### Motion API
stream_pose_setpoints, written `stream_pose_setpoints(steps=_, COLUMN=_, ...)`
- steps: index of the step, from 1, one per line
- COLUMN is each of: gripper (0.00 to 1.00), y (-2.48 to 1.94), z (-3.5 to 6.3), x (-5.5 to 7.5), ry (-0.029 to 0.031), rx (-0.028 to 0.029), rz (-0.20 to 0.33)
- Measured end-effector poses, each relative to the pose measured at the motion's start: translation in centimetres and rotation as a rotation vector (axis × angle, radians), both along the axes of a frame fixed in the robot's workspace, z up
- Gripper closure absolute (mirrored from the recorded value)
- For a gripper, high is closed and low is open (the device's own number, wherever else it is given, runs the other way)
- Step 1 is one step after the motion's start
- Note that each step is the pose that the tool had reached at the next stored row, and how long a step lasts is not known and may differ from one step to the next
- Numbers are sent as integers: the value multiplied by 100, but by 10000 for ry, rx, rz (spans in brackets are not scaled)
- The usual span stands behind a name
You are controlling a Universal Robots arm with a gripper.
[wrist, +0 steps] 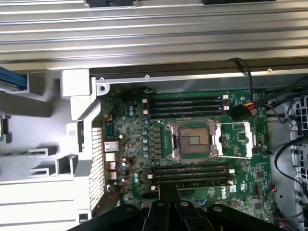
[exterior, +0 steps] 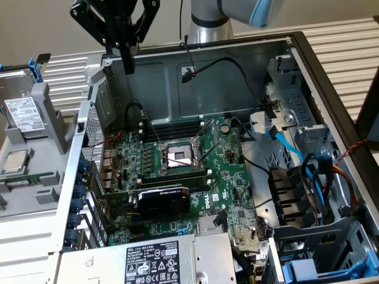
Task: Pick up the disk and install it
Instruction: 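Reach for the disk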
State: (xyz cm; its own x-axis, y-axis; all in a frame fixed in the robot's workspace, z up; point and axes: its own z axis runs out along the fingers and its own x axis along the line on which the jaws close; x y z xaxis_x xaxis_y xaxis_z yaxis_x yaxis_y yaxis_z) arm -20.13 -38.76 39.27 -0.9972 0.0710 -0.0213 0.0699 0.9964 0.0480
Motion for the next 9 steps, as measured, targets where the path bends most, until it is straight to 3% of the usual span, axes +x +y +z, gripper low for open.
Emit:
stream_pose_setpoints(steps=6, gripper=89, y=36, z=0, x=-135, ry=0, rx=-1, rz=0)
stream_pose_setpoints(steps=9, gripper=89, y=74, z=0, x=-205, ry=0, rx=0, rz=-1)
